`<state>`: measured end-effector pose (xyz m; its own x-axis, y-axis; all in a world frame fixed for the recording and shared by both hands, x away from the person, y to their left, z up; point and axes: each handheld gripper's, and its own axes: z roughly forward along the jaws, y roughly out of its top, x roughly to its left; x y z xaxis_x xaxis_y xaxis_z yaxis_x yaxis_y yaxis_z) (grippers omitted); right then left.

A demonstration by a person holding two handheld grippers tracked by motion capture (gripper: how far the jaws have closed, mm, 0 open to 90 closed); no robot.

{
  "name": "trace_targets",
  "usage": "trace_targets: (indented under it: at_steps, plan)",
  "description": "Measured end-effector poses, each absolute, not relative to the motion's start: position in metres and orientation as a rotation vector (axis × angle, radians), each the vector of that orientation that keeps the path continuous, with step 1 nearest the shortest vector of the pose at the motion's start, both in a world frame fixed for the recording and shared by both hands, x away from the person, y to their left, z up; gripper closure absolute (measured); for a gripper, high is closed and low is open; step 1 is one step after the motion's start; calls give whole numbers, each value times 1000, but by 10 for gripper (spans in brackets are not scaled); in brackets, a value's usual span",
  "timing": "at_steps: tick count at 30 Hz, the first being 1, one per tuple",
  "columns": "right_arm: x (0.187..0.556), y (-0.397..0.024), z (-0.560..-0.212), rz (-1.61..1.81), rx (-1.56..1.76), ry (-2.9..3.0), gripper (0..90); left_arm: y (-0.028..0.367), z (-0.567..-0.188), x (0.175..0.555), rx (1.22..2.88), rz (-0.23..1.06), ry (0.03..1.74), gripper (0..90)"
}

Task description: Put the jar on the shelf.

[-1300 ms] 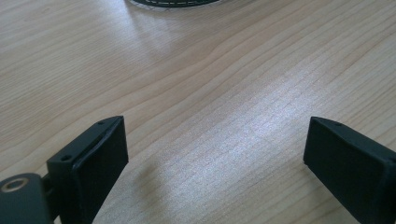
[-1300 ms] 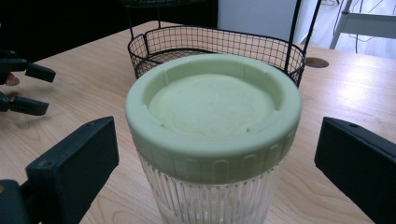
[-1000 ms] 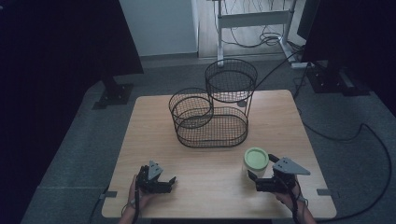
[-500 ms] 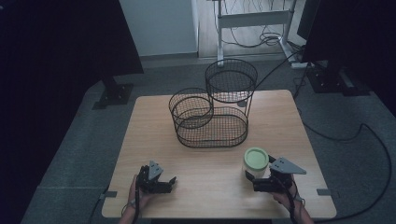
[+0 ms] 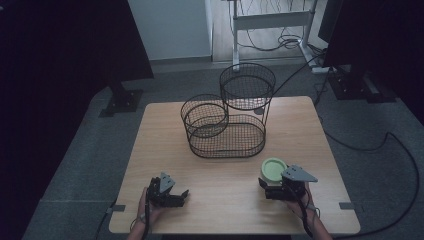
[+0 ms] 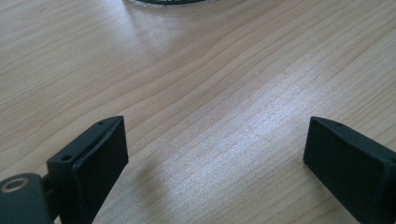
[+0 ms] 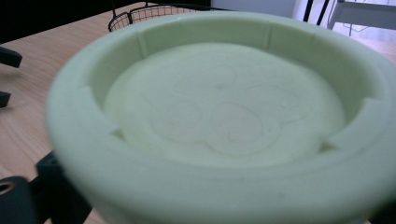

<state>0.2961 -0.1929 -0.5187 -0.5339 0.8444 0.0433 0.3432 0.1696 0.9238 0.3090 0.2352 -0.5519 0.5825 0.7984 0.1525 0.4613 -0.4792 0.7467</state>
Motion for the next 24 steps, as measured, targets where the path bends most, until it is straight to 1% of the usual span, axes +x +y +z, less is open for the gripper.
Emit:
trace_targets:
  at_steps: [2,4,19,24]
  plan:
    - [297,-192,-520,1352,1113,1952,66,235,-552,309,2145,652,995,62]
    - [296,-190,-520,1362,1079,1945,108,235,-552,309,2145,652,996,62]
    - [295,-187,-521,1341,1067,1909,114,235,-552,309,2148,654,993,62]
    - [292,-190,-516,1370,1065,1888,114,235,-552,309,2148,653,994,62]
